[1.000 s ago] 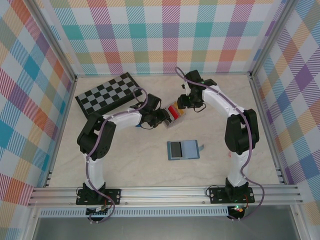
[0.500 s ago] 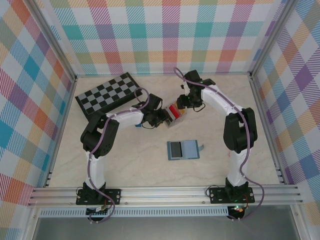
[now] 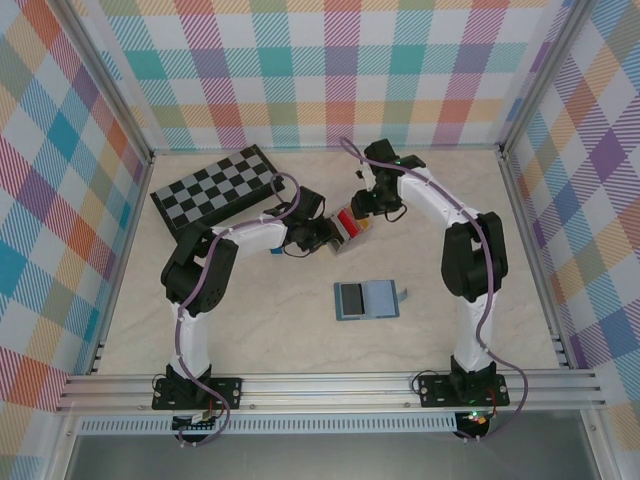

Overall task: Put the credit cards into the card holder
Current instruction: Pick up the credit card from the storage box.

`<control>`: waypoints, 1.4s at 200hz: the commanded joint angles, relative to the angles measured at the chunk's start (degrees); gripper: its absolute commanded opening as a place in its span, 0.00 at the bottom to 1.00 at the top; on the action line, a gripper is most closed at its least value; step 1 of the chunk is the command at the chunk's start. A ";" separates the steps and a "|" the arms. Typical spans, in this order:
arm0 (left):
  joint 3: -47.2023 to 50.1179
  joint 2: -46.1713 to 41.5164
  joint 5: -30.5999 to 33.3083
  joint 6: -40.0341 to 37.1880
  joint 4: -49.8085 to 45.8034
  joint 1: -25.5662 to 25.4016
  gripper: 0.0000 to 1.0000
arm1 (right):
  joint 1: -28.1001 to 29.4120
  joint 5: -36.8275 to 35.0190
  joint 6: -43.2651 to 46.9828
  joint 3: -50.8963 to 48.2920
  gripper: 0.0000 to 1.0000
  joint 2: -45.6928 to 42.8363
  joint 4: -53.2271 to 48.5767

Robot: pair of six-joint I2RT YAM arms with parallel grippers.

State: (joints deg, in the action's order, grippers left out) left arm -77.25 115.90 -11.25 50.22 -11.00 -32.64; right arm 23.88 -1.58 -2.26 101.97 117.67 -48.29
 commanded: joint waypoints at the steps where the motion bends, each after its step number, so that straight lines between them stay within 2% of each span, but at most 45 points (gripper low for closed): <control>1: 0.25 1.43 3.09 -1.70 -7.80 0.74 0.39 | 0.48 1.16 1.56 2.82 0.61 2.38 -2.34; 58: 0.61 1.33 2.94 -1.72 -7.80 0.74 0.39 | 0.90 -4.09 1.99 6.07 0.60 6.39 -3.53; 92: 0.59 1.35 2.81 -1.70 -7.72 0.74 0.39 | 1.26 -8.99 1.93 6.46 0.60 5.58 -3.30; 157: 0.79 1.32 2.68 -1.69 -7.64 0.74 0.39 | 1.70 -9.65 2.55 6.61 0.52 3.72 -3.34; 220: 0.88 1.41 2.47 -1.49 -7.56 0.73 0.39 | 2.40 -11.33 3.23 6.96 0.48 2.96 -3.40; 280: 0.89 1.52 2.22 -1.33 -7.41 0.65 0.39 | 2.75 -11.38 3.27 7.13 0.36 2.89 -3.39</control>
State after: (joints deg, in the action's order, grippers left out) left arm -77.52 115.90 -10.96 49.84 -11.73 -32.62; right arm 26.74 -10.72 0.51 107.39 123.26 -50.65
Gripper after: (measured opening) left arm 0.388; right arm 0.382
